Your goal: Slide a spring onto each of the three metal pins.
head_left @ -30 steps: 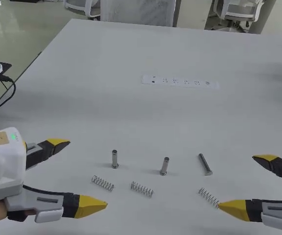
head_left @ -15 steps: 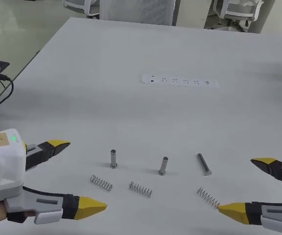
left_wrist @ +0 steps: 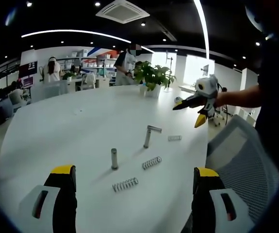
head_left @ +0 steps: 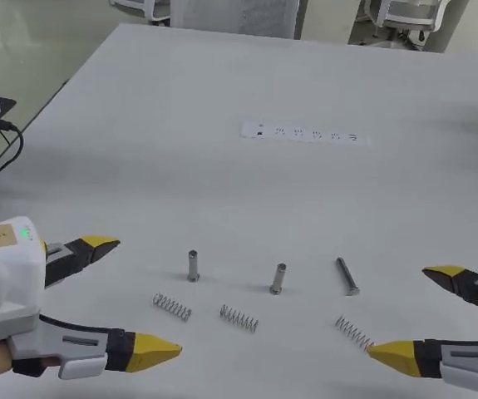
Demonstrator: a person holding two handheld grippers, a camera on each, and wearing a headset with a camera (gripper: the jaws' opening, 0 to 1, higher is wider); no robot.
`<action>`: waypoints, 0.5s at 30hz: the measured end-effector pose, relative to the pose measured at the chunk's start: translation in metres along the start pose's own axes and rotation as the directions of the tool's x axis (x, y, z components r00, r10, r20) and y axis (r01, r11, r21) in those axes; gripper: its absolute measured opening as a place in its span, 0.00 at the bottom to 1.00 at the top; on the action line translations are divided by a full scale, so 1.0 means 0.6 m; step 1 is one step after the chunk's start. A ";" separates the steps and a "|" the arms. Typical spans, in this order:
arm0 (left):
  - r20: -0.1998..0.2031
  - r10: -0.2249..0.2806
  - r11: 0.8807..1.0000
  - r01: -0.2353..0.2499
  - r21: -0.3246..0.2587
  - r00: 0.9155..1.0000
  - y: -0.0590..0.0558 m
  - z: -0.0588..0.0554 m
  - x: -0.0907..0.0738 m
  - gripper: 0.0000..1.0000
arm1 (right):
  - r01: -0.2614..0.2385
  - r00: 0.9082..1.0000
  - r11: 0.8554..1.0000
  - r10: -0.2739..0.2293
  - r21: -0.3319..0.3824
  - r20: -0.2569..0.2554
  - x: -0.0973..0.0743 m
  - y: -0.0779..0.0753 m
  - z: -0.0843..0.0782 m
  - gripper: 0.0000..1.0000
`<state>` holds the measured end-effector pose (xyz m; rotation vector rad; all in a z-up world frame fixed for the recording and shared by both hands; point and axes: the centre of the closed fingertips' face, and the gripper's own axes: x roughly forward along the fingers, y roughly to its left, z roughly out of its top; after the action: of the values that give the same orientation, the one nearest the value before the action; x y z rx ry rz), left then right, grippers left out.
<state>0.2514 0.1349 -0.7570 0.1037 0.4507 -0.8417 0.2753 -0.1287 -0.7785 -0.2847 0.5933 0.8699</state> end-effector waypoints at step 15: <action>-0.001 0.000 1.000 0.000 -0.010 1.000 -0.001 -0.007 -0.001 0.98 | -0.013 1.000 1.000 0.013 -0.010 -0.015 0.002 0.004 0.001 0.87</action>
<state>0.2495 0.1361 -0.7605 0.0945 0.4558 -0.8394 0.2743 -0.1263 -0.7786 -0.2970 0.6056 0.8846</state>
